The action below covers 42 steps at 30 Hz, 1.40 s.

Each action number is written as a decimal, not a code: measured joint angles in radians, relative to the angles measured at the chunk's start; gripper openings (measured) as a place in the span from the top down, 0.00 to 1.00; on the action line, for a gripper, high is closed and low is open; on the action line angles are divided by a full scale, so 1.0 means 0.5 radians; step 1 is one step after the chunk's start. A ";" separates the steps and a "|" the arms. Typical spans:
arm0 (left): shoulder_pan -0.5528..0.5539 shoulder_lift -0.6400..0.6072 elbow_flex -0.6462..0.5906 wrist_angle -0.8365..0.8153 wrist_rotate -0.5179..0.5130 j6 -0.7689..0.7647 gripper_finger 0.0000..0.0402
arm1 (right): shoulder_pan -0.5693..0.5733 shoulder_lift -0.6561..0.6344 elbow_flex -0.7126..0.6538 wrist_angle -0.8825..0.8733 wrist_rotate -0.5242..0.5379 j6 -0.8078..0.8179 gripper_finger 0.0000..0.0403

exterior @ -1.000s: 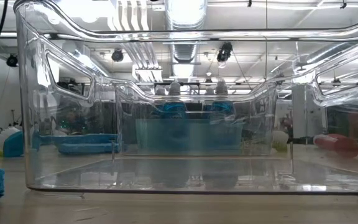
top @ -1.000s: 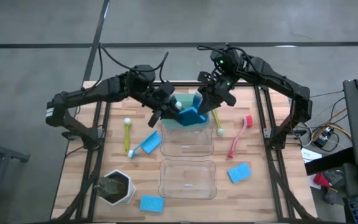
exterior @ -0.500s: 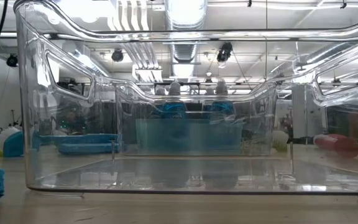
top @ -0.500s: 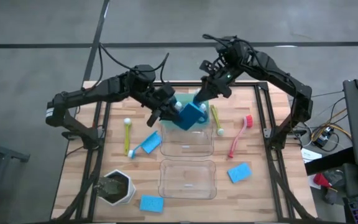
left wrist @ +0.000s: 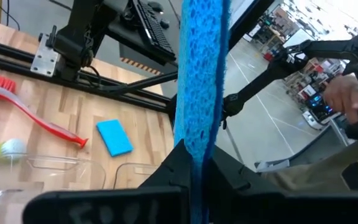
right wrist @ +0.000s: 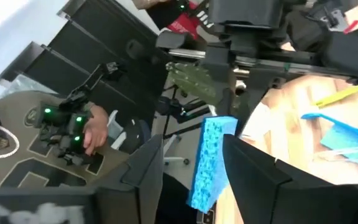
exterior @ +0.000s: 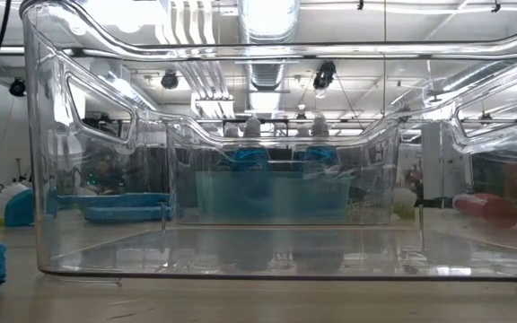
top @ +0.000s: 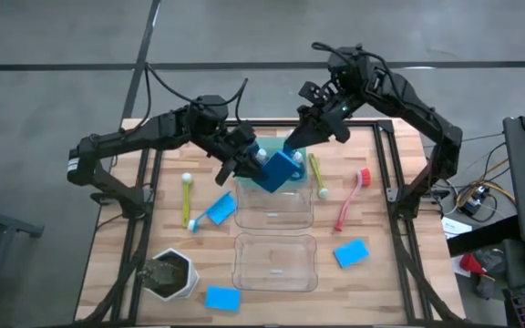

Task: Pick & Place Kitchen Sink Supplies
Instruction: Put the top blue sponge into the top transparent bin

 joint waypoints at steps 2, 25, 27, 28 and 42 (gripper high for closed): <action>0.002 0.000 0.000 0.003 -0.001 -0.031 0.93 | 0.013 0.000 0.013 -0.037 0.087 -0.002 0.59; 0.037 0.000 0.000 0.002 -0.042 -0.335 0.94 | 0.120 -0.003 0.025 -0.270 0.445 -0.059 0.59; 0.037 0.000 0.000 0.002 -0.042 -0.340 0.94 | 0.120 -0.003 0.024 -0.271 0.484 -0.058 0.59; 0.038 0.000 0.000 0.002 -0.042 -0.342 0.93 | 0.120 -0.003 0.023 -0.272 0.484 -0.057 0.59; 0.049 0.000 0.000 0.051 -0.066 -0.417 0.93 | 0.146 -0.002 -0.066 -0.256 0.535 -0.021 0.59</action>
